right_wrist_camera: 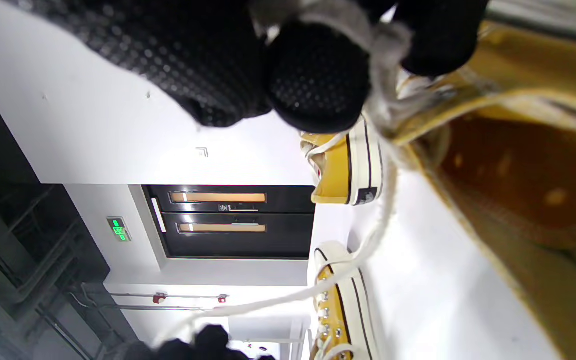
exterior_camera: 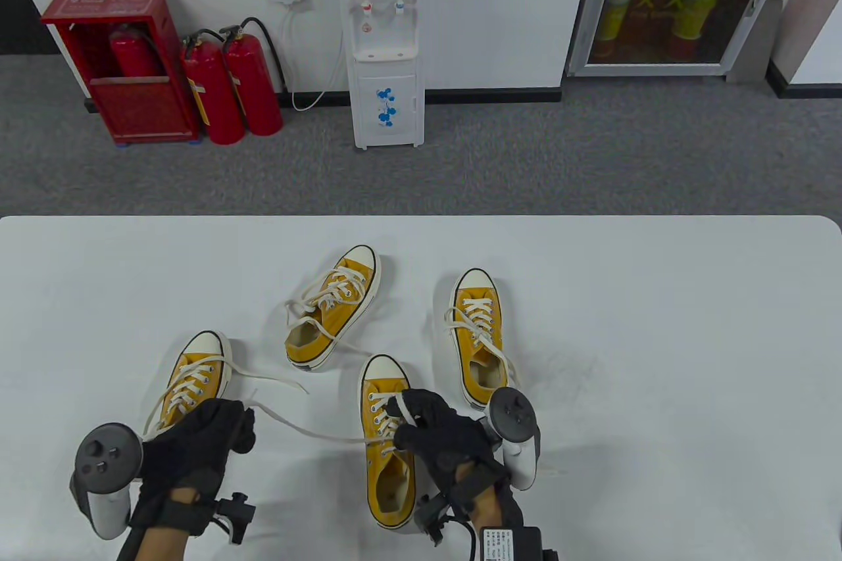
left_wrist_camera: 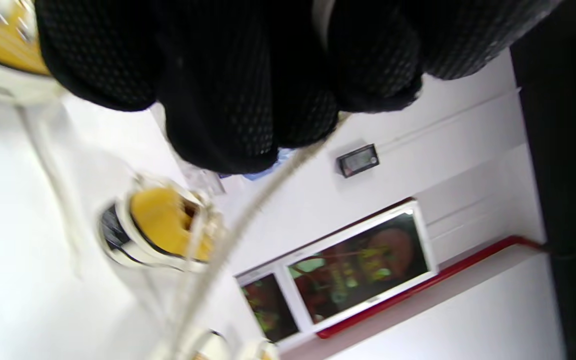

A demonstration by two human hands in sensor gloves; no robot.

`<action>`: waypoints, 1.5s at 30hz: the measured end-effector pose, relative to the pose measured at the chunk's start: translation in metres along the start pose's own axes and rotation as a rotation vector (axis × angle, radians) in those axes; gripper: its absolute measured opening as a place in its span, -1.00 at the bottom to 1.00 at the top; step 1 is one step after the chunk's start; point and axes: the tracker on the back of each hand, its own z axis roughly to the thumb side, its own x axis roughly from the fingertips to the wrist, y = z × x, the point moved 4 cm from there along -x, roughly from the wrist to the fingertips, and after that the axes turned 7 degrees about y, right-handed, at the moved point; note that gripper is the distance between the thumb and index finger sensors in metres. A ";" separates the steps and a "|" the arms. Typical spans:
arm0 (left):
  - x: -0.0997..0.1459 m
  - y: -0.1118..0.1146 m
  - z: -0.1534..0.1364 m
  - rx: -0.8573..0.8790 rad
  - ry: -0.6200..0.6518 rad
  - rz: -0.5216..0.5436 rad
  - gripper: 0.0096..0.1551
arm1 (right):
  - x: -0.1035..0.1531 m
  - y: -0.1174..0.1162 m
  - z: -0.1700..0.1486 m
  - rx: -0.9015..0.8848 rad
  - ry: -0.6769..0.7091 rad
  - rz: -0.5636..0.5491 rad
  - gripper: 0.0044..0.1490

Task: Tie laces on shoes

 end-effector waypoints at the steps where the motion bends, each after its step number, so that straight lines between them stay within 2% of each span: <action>1: -0.002 0.005 0.004 0.045 0.013 -0.014 -0.66 | 0.000 0.000 0.000 0.007 -0.002 -0.006 -0.38; 9: -0.016 0.040 0.041 0.316 0.058 -0.108 -0.66 | 0.000 -0.001 -0.001 0.065 -0.009 -0.001 -0.38; 22: -0.036 0.107 0.082 0.575 0.100 -0.300 -0.65 | 0.000 -0.009 0.004 0.228 -0.005 0.030 -0.35; 27: -0.039 0.125 0.091 0.663 0.116 -0.347 -0.65 | 0.000 -0.016 0.010 0.301 0.018 0.060 -0.36; 33: -0.046 0.134 0.095 0.573 0.160 -0.388 -0.64 | 0.002 -0.026 0.019 0.416 0.068 0.110 -0.40; 38: -0.055 0.137 0.087 0.481 0.141 -0.401 -0.63 | 0.003 -0.035 0.024 0.456 0.103 0.173 -0.47; 45: -0.063 0.136 0.040 0.361 0.011 -0.403 -0.63 | 0.005 -0.039 0.031 0.429 0.168 0.199 -0.52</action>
